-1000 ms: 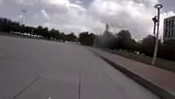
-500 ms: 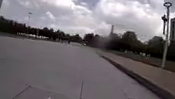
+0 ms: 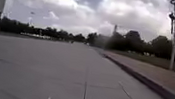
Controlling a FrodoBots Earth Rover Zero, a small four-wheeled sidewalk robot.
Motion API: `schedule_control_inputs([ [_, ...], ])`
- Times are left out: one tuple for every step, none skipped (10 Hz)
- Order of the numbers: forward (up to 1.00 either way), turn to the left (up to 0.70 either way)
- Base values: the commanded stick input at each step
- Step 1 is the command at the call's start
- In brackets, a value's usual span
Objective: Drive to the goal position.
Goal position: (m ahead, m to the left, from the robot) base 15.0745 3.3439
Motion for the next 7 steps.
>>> schedule_control_inputs([
  [0.7, 0.0],
  [0.7, 0.0],
  [0.7, 0.0],
  [0.7, 0.0],
  [0.7, 0.0],
  [0.7, 0.0],
  [0.7, 0.0],
])
